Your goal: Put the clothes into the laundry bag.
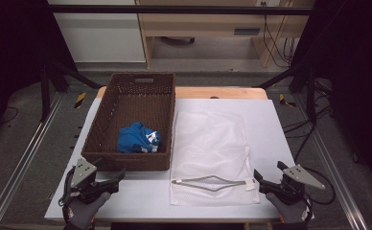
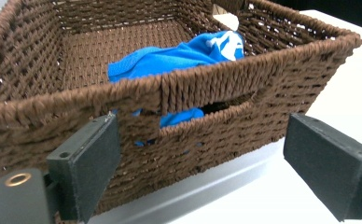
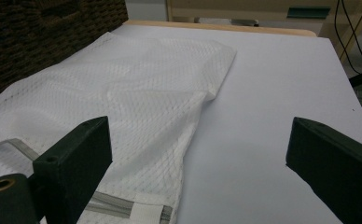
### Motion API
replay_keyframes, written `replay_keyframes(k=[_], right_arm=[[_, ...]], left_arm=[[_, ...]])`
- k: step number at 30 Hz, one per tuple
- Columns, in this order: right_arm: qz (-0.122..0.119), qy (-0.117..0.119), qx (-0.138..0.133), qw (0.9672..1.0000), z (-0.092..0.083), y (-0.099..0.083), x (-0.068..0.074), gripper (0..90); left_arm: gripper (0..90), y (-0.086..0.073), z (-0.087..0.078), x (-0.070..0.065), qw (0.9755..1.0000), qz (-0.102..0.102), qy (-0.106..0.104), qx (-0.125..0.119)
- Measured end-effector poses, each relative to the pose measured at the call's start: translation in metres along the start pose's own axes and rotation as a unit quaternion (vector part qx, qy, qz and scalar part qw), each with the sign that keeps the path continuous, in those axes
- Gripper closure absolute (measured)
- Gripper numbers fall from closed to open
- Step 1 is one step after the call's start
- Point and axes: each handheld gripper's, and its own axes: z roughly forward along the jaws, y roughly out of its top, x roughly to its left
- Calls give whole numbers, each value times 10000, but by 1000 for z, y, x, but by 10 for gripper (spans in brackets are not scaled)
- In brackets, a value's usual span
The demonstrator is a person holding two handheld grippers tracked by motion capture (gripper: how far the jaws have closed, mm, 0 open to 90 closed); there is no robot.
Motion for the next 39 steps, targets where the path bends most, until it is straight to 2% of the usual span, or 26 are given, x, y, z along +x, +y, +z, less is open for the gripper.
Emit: replay_keyframes(k=[7, 10, 15, 23, 32, 39], right_arm=[[26, 45, 79, 10000, 3, -1, 2, 77], [-45, 41, 101, 9999, 6, -1, 5, 77], [-55, 69, 111, 9999, 6, 0, 7, 77], [-92, 175, 136, 9997, 7, 3, 12, 84], [-110, 153, 130, 9997, 10, 3, 14, 85], [-151, 153, 126, 9997, 12, 4, 17, 81]], left_arm=[[132, 11, -6, -2, 9999, 17, 22, -159], [136, 17, -9, -2, 9997, 27, 21, -252], [138, 22, -11, -3, 9996, 22, 24, -297], [144, 40, -13, 3, 9991, -16, 124, -414], [143, 65, -2, 8, 9983, -120, 120, -559], [140, 76, 11, 6, 9985, -72, 123, -526]])
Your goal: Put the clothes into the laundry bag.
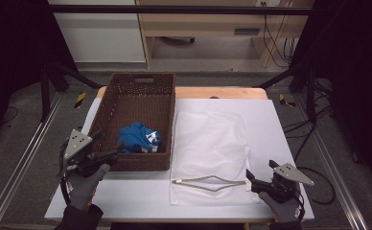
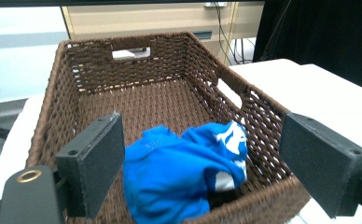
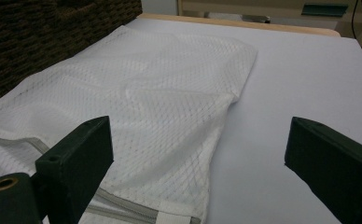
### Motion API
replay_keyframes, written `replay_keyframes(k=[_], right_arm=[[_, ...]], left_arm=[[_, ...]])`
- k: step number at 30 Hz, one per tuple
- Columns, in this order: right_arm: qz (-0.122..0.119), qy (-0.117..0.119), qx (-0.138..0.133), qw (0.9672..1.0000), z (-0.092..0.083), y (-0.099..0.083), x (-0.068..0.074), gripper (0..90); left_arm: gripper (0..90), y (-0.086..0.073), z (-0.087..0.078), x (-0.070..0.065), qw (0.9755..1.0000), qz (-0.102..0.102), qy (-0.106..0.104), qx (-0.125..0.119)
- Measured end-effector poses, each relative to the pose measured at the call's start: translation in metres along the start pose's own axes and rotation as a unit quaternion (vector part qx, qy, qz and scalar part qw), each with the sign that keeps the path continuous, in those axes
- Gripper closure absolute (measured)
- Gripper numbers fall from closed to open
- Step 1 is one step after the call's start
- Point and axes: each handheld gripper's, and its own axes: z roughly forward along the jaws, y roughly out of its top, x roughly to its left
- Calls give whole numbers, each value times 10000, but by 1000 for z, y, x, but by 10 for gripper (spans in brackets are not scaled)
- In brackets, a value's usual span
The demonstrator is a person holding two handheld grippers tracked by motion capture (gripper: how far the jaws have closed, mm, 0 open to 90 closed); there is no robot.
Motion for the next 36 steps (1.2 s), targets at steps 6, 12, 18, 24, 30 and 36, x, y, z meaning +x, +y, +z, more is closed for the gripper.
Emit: replay_keyframes(k=[6, 12, 18, 24, 30, 36], right_arm=[[-14, 14, 6, 10000, 1, 0, 1, 73], [11, 11, -32, 10000, 0, 1, 0, 71], [-6, -25, -10, 10000, 0, 1, 0, 70], [-10, -33, 22, 10000, 2, 0, 0, 68], [-18, -31, 49, 10000, 2, 0, 0, 66], [28, -20, 104, 9999, 4, -1, 0, 64]], left_arm=[[140, 13, 15, -4, 9999, 87, -29, 70], [140, 29, 26, -7, 9996, 247, 42, 144], [142, 37, 42, -5, 9987, 362, 119, 324], [142, 45, 58, 0, 9971, 461, 206, 566], [137, 50, 79, 2, 9935, 613, 334, 899], [137, 57, 99, 8, 9902, 683, 370, 1159]])
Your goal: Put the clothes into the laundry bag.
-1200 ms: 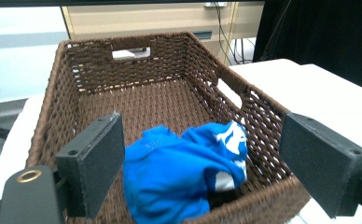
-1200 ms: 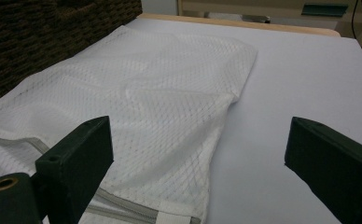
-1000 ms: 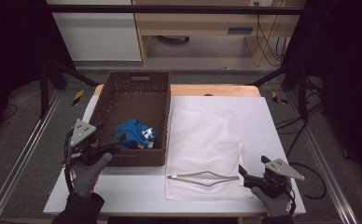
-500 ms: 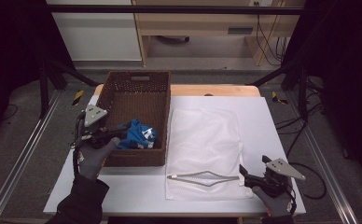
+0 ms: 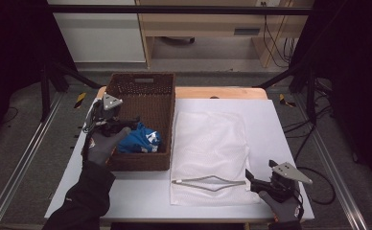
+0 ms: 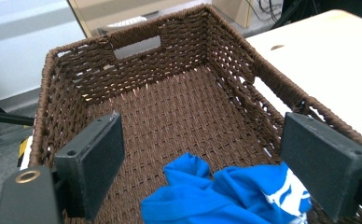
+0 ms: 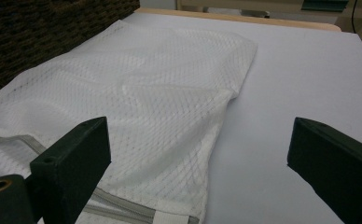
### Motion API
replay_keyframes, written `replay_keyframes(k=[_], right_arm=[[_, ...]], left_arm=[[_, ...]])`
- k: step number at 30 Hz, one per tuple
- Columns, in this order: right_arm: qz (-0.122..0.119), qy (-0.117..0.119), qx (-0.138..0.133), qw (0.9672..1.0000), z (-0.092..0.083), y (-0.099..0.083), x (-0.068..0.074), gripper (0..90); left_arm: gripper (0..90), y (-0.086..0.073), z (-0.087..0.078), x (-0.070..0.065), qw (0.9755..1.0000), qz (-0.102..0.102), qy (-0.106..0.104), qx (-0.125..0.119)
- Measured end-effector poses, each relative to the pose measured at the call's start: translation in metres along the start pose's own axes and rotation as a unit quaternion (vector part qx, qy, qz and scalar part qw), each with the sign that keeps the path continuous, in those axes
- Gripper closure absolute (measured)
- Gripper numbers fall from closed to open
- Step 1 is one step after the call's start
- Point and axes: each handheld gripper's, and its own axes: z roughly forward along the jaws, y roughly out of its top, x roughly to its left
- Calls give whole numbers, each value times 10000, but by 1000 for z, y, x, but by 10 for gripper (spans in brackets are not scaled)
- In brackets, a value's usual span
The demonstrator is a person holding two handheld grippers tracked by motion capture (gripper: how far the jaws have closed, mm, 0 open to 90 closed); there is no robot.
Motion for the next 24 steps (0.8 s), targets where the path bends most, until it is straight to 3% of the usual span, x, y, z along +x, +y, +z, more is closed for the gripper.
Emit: replay_keyframes(k=[5, 10, 14, 17, 24], right_arm=[[-65, -6, 58, 10000, 2, -1, 0, 59], [-59, -17, 60, 10000, 2, -1, -2, 59], [-80, -2, 83, 9999, 3, -2, -1, 56], [-65, 30, 134, 9999, 5, -2, -1, 53], [-62, 49, 192, 9998, 6, -3, -1, 50]], left_arm=[[137, 4, 18, 4, 9998, 115, -12, 175], [135, 0, 27, 7, 9995, 99, 6, 306], [132, -4, 35, 10, 9989, 198, 16, 434], [131, -8, 43, 11, 9974, 331, -13, 632], [105, -21, 57, 16, 9953, 321, -160, 905]])
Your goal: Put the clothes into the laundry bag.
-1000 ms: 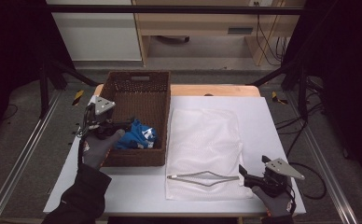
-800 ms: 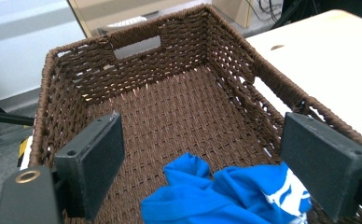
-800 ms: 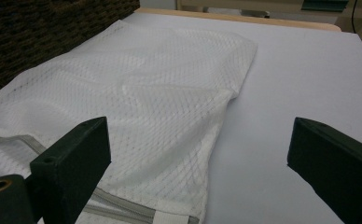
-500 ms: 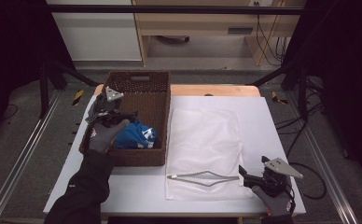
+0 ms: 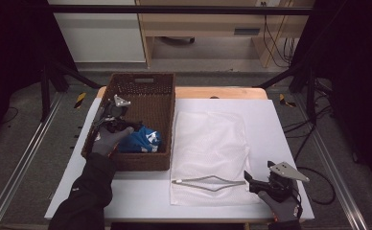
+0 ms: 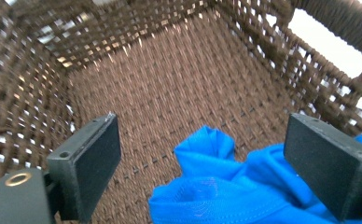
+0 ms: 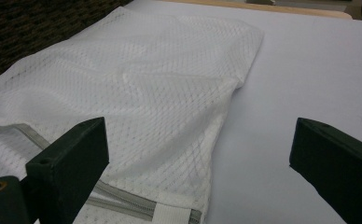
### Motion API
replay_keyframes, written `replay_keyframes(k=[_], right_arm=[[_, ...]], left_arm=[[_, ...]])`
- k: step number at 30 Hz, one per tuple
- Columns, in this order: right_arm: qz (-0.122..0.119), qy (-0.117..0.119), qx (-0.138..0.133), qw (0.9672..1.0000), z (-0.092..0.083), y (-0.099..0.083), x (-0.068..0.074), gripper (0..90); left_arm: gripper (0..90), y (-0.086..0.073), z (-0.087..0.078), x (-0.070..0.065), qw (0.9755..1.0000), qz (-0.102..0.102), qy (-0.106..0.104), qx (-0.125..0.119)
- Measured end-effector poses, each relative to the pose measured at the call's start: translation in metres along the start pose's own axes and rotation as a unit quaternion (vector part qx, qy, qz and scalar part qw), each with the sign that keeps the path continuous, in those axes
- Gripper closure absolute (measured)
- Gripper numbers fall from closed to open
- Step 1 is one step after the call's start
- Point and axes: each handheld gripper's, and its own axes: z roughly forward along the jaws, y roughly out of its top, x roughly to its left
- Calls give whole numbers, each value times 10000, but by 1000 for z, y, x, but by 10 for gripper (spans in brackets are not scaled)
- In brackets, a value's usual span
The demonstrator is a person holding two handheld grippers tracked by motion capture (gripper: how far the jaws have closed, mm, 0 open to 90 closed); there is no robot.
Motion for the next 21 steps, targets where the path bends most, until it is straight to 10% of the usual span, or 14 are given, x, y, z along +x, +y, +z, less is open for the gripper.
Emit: replay_keyframes(k=[21], right_arm=[[-7, 95, 74, 9999, 3, -1, 3, 41]], left_arm=[[63, -15, 38, -7, 9917, 299, -487, 1152]])
